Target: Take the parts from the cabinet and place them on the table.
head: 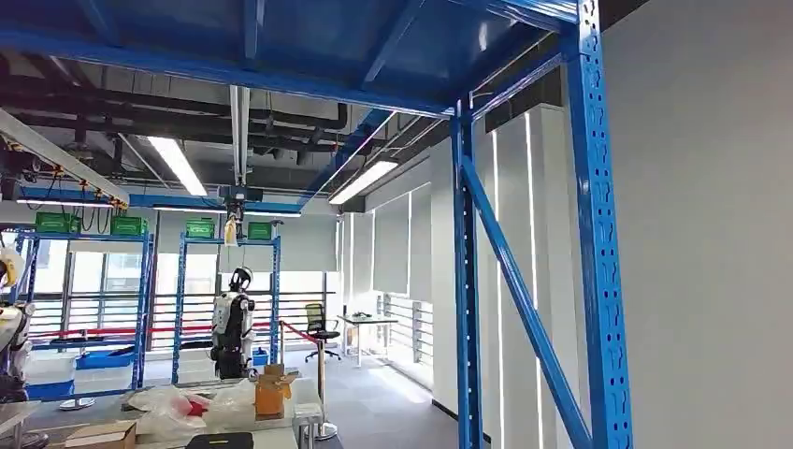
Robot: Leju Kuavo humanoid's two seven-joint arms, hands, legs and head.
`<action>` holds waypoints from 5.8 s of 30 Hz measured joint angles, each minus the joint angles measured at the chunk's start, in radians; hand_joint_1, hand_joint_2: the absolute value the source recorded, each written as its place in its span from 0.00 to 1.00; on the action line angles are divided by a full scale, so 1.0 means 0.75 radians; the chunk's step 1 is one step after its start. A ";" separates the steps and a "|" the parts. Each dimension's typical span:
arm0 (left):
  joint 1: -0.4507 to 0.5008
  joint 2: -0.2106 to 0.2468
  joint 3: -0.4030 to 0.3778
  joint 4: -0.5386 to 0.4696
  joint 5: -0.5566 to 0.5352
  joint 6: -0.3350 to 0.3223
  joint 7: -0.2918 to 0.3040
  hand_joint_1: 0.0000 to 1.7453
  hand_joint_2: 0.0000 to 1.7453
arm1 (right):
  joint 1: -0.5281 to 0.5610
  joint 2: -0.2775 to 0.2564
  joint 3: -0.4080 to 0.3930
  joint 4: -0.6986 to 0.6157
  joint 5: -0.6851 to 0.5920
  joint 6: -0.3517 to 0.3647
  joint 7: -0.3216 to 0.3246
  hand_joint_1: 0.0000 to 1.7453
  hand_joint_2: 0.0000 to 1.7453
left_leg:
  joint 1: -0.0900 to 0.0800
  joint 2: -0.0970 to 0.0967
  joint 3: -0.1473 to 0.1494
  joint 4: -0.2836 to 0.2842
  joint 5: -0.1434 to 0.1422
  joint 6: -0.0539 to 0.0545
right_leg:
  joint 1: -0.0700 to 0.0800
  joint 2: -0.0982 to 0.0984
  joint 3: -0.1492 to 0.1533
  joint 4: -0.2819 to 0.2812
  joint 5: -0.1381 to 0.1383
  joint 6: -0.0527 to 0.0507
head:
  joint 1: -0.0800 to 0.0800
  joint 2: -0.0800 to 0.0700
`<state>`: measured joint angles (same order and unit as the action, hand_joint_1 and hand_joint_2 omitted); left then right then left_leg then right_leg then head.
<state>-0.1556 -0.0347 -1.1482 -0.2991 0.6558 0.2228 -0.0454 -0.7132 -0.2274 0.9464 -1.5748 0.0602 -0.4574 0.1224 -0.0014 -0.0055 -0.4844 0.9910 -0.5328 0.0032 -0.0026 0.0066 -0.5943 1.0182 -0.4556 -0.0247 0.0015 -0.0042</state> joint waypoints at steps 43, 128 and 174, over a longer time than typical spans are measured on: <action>0.033 0.019 -0.001 -0.032 0.077 0.061 -0.064 0.00 1.00 | 0.326 -0.096 -0.019 -0.664 -0.402 0.218 -0.466 1.00 1.00 | 0.000 0.000 0.000 0.000 -0.002 0.000 | 0.000 0.000 0.000 0.000 -0.001 0.000 | 0.000 0.000; 0.054 0.022 -0.012 -0.082 0.278 0.134 -0.109 0.00 1.00 | 0.435 -0.095 0.021 -0.716 -0.277 0.147 -0.444 1.00 1.00 | 0.001 0.008 -0.050 -0.001 0.053 0.043 | -0.006 -0.004 -0.130 0.287 -0.180 0.031 | 0.006 0.000; 0.035 0.034 -0.015 -0.089 0.316 0.135 -0.115 0.00 1.00 | 0.493 -0.107 -0.008 -0.695 -0.282 0.111 -0.468 1.00 1.00 | 0.011 0.007 -0.208 0.326 -0.117 -0.038 | -0.011 -0.013 0.041 -0.022 -0.031 -0.033 | 0.005 0.000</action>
<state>-0.1290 -0.0095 -1.1597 -0.3655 0.8927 0.3239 -0.1320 -0.3434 -0.3078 0.9407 -2.0962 -0.1511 -0.3738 -0.2285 0.0070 -0.0002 -0.6405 1.2351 -0.6206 -0.0254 -0.0108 -0.0034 -0.5636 1.0016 -0.4789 -0.0497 0.0050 -0.0042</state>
